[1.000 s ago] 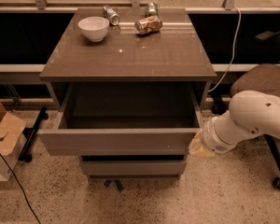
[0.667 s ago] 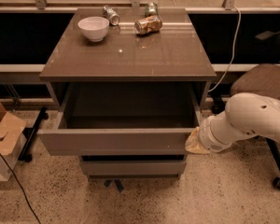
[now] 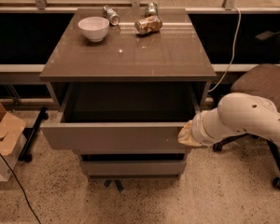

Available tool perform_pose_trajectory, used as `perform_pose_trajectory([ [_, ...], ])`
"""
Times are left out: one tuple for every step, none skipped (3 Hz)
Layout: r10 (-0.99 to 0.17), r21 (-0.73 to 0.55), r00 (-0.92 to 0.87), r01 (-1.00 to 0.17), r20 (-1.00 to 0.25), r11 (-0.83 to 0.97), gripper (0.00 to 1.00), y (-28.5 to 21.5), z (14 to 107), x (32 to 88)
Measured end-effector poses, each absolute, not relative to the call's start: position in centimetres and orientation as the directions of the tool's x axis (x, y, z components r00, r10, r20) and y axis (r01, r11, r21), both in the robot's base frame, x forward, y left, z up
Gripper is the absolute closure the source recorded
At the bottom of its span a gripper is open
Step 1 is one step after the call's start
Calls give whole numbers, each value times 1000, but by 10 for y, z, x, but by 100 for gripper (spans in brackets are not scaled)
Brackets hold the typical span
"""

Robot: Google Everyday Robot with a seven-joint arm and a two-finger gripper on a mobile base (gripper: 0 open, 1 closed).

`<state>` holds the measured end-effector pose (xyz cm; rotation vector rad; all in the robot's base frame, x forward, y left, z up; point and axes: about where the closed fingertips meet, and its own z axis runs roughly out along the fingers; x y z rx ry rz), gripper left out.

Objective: Close top drawer

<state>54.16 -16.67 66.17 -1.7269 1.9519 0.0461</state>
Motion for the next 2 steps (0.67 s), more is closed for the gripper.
perform_pose_trajectory([
  [-900, -373, -17, -907, -436, 198, 100, -165, 666, 573],
  [-900, -373, -17, -907, -436, 198, 100, -165, 666, 573],
])
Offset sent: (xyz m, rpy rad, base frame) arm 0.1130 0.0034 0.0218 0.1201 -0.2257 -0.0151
